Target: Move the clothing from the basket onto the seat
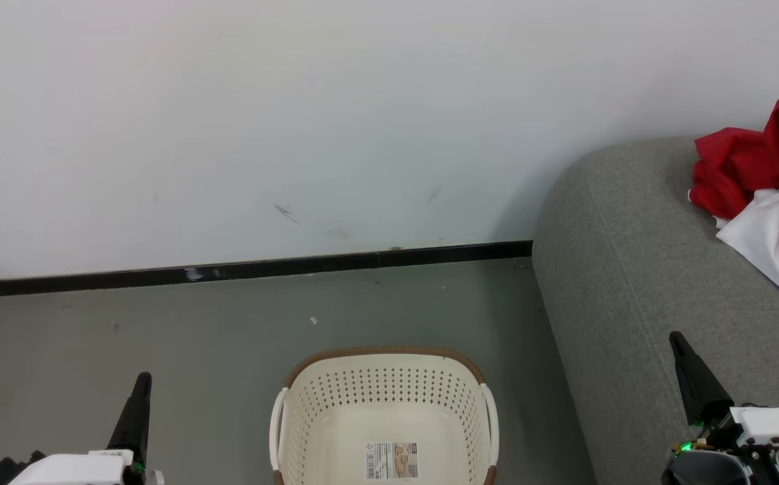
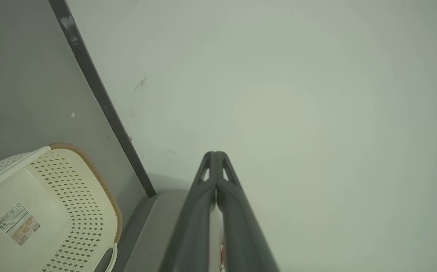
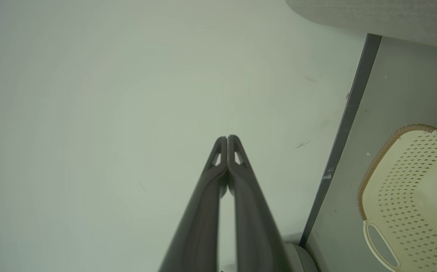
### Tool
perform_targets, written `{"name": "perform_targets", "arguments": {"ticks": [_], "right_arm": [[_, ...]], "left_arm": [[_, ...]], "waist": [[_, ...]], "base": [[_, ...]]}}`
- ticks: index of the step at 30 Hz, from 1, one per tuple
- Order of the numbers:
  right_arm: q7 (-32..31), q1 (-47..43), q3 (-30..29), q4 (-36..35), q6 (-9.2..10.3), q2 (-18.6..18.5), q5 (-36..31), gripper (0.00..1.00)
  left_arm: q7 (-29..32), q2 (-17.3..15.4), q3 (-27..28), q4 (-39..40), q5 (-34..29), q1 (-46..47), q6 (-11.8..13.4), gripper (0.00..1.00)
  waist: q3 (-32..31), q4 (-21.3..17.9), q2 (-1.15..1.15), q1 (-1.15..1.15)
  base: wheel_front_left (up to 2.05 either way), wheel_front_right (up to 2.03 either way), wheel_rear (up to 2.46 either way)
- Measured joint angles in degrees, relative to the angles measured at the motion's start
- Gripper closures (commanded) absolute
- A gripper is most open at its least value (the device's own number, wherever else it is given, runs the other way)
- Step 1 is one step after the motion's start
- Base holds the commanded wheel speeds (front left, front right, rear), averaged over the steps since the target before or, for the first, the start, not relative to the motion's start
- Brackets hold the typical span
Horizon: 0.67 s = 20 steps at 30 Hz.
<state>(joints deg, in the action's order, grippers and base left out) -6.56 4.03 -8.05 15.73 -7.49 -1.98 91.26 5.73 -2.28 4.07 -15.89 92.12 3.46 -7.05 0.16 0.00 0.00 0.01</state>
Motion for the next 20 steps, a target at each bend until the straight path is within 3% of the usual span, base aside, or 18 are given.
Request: {"name": "perform_targets", "arguments": {"ticks": [20], "right_arm": [[0.0,0.0,0.0,0.0,0.00,0.0,0.0,1.00]], "left_arm": [[0.0,0.0,0.0,0.0,0.0,0.0,0.0,1.00]], "waist": [[0.0,0.0,0.00,0.00]], "base": [[0.00,0.00,0.00]]}}
